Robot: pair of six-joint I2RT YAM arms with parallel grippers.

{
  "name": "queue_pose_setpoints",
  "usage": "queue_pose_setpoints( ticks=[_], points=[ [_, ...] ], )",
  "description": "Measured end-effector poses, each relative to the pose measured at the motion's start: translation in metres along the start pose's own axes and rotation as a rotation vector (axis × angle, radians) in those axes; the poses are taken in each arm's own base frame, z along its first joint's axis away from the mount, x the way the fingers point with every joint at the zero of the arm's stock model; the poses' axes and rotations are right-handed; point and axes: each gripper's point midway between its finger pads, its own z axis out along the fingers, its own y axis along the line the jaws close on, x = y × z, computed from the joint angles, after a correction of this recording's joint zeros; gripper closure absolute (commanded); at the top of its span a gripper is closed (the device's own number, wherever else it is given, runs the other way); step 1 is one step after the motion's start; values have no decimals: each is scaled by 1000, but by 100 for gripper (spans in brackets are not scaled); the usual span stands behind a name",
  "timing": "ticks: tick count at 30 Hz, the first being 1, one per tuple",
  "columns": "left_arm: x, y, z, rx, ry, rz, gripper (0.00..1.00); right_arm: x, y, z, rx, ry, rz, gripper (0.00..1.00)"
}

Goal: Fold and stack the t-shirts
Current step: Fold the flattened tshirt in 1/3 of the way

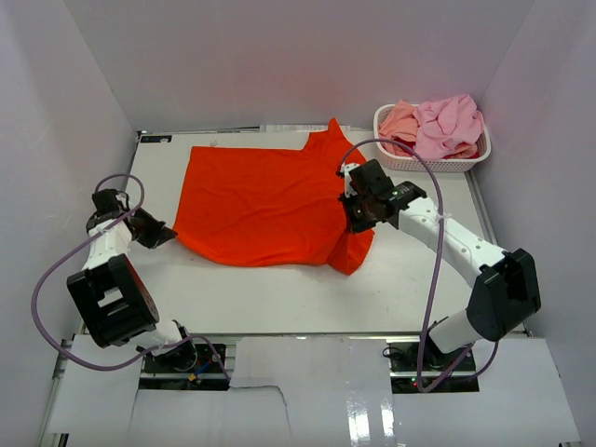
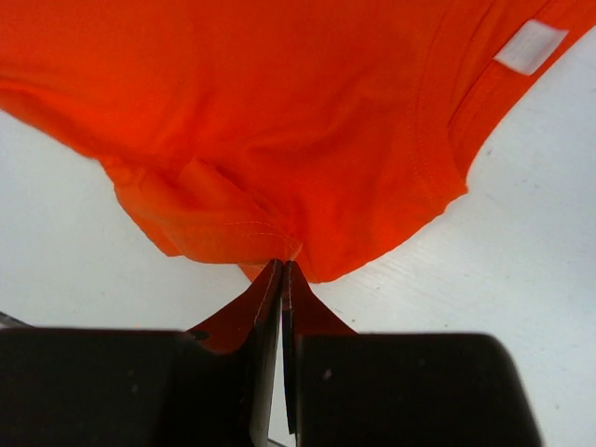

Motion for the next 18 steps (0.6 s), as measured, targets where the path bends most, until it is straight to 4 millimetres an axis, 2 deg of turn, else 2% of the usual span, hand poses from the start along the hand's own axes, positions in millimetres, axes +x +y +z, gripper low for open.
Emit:
queue_pose_setpoints(
  ticks=[4, 10, 13, 18],
  points=[
    [-1, 1, 4, 0, -1, -13, 100, -16, -13, -1, 21, -23, 18, 92],
    [12, 16, 13, -21, 25, -52, 100, -29, -27, -3, 42, -36, 36, 92],
    [17, 22, 14, -31, 35, -71, 100, -32, -33, -1, 52, -34, 49, 92],
    [14, 24, 13, -31, 23, -90, 100, -31, -46, 1, 76, -26, 74, 92]
  ],
)
